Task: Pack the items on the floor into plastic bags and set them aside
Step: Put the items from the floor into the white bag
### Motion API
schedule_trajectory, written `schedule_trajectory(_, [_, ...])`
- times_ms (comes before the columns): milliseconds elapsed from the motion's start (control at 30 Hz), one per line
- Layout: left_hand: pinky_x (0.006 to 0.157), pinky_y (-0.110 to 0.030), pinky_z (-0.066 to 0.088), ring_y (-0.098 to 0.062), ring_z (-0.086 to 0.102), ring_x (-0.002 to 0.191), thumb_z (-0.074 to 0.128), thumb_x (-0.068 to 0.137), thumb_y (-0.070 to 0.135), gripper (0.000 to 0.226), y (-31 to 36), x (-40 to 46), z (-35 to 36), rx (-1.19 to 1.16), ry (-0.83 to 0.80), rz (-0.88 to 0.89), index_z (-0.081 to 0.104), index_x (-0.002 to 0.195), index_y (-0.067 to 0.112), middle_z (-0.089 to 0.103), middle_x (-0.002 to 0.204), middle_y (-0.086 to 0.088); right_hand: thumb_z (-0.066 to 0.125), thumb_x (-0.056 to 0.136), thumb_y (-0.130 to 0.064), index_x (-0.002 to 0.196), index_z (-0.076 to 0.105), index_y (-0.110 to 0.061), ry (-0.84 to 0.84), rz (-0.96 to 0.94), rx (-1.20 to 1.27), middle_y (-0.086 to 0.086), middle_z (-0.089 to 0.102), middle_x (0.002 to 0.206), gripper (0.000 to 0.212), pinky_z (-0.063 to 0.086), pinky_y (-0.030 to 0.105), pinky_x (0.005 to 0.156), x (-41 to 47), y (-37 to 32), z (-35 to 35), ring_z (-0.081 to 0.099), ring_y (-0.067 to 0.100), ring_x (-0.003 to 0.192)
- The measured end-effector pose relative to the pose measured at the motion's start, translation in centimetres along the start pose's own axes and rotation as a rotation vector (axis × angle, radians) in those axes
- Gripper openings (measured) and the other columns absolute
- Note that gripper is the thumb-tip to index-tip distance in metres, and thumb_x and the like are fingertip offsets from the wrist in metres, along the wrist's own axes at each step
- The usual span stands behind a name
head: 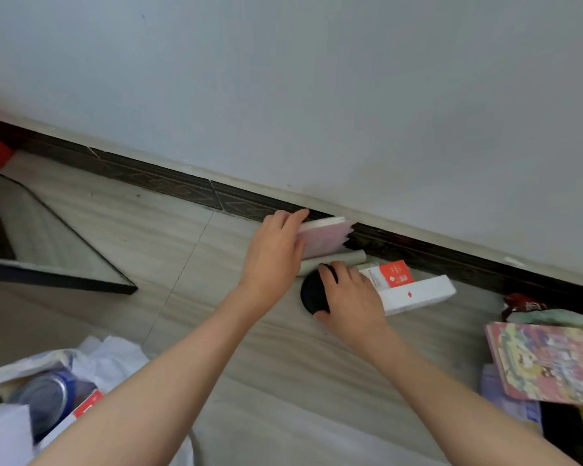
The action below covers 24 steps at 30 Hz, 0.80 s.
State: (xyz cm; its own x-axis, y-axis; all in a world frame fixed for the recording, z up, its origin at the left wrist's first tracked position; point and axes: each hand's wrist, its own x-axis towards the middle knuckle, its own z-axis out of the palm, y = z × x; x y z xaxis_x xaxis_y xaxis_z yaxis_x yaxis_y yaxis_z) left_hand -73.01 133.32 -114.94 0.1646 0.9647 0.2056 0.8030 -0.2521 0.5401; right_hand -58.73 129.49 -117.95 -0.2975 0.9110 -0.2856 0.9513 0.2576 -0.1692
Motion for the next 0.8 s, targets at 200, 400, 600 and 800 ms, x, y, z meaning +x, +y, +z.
schedule_trajectory(200, [0.070,-0.045,0.046,-0.032,0.053,0.088,0.055,0.088,0.008,0.015,-0.2,-0.6,0.1,-0.026,0.020,-0.087,0.062,0.101,0.003,0.059,0.095,-0.014,0.079,0.059,-0.030,0.125,0.046,-0.006,-0.004,0.019,-0.217,0.016,0.053,0.115,0.077,0.042,0.041,0.092,1.1,-0.7,0.8,0.054,0.033,0.103])
schedule_trajectory(400, [0.067,-0.036,0.043,-0.028,0.055,0.084,0.057,0.085,0.007,0.010,-0.2,-2.5,-2.9,-0.046,0.074,-0.105,0.062,0.094,0.007,0.061,0.092,-0.009,0.067,0.077,-0.017,0.128,0.038,-0.008,-0.005,0.062,-0.125,0.017,0.039,0.126,0.059,0.040,0.043,0.092,-0.5,-1.3,0.1,0.044,0.035,0.112])
schedule_trajectory(600, [0.068,-0.041,0.047,-0.032,0.058,0.080,0.059,0.084,0.015,0.012,0.8,-7.3,-8.5,-0.050,0.098,-0.131,0.064,0.093,0.008,0.063,0.089,-0.010,0.049,0.087,-0.006,0.129,0.036,-0.010,-0.065,0.012,-0.117,0.018,0.042,0.125,0.044,0.037,0.040,0.093,-2.8,-3.1,-2.0,0.039,0.034,0.116])
schedule_trajectory(800, [0.064,-0.024,0.030,-0.029,0.057,0.075,0.060,0.082,0.015,0.010,0.7,-14.4,-14.6,-0.006,0.136,-0.183,0.063,0.087,0.007,0.061,0.081,-0.009,0.060,0.081,-0.023,0.117,0.046,-0.015,0.064,0.063,0.121,0.011,0.052,0.118,0.040,0.038,0.038,0.087,-7.9,-6.8,-4.2,0.043,0.030,0.112])
